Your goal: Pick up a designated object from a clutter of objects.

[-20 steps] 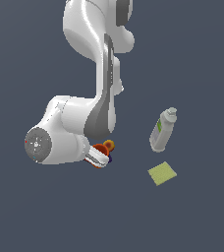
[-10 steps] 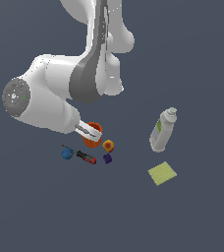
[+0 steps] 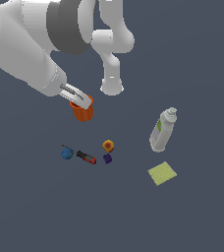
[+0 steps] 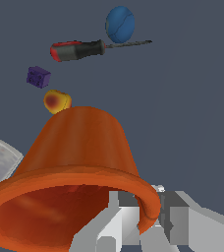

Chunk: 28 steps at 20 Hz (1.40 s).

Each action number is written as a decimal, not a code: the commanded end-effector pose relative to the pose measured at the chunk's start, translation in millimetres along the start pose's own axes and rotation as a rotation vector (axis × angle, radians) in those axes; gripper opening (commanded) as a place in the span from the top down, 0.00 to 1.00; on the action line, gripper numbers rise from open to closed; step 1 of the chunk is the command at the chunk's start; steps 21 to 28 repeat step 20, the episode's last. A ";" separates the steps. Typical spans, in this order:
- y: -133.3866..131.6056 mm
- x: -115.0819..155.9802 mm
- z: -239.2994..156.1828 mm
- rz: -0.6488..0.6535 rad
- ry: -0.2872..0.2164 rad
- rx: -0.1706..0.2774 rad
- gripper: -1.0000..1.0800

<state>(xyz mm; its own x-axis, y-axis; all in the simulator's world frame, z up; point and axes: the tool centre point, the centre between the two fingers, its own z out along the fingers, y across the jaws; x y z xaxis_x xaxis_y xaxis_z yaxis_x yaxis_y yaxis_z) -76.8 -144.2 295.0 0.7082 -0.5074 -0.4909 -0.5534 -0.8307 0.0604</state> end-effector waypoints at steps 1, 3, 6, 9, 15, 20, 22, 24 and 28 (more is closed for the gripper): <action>17.3 -19.7 -15.2 0.000 0.001 0.001 1.00; 29.9 -33.7 -26.4 0.000 0.001 0.000 1.00; 47.0 -52.6 -41.9 0.001 0.001 0.000 1.00; 61.5 -68.5 -55.4 0.001 0.001 -0.001 1.00; 80.3 -88.3 -73.4 0.001 0.001 -0.001 1.00; 84.4 -92.7 -78.4 0.000 0.002 -0.002 1.00; 84.4 -92.7 -78.4 0.000 0.002 -0.002 1.00; 84.4 -92.7 -78.4 0.000 0.002 -0.002 1.00; 84.4 -92.7 -78.4 0.000 0.002 -0.002 1.00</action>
